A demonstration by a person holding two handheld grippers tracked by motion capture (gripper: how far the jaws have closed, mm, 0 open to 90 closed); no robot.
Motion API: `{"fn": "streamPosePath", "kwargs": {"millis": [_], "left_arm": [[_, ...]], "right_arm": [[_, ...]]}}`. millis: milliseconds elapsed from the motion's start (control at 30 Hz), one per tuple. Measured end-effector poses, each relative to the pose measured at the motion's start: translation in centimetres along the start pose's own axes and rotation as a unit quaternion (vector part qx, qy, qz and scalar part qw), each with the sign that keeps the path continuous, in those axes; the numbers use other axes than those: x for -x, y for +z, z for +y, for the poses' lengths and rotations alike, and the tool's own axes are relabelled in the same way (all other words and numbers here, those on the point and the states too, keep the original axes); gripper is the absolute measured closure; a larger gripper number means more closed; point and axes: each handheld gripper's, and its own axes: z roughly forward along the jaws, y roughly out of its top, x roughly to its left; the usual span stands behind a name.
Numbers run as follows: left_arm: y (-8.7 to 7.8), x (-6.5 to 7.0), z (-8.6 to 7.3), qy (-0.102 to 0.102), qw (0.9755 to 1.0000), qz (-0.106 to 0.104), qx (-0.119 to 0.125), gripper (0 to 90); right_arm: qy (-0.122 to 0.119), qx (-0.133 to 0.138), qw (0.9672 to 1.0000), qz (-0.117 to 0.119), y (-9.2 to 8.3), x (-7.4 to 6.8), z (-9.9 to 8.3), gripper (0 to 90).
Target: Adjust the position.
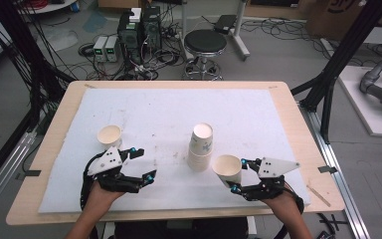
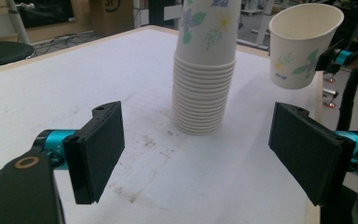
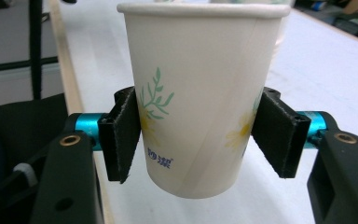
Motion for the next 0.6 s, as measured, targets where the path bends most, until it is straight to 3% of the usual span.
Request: {"fn": "streamPosePath", "kwargs": {"millis": [133,267,433,600], "left_arm": [[0.0,-0.2,-0.8,-0.003,0.9999,0.012,0.009,18.3],[-0.2,-0.3,-1.2,0.000,0.9995,0.026,0.020,18.3],[-0.8,-0.6,-1.3,-0.009,0.9983,0.045,0.036,18.3],[-0.8,-0.7,-1.6,-0.012,0.9982,0.048,0.033,18.7]], "right_arm": [[0.008,0.012,0.9998,-0.016,-0.6,0.3,-0.3,36.8],[0.022,0.039,0.9978,-0.049,-1.6,0.9,-0.7,36.8],[0.039,0.058,0.9955,-0.064,-2.0,1.4,-1.1,36.7],[0.051,0.062,0.9940,-0.074,-2.1,1.7,-1.3,36.7]]}}
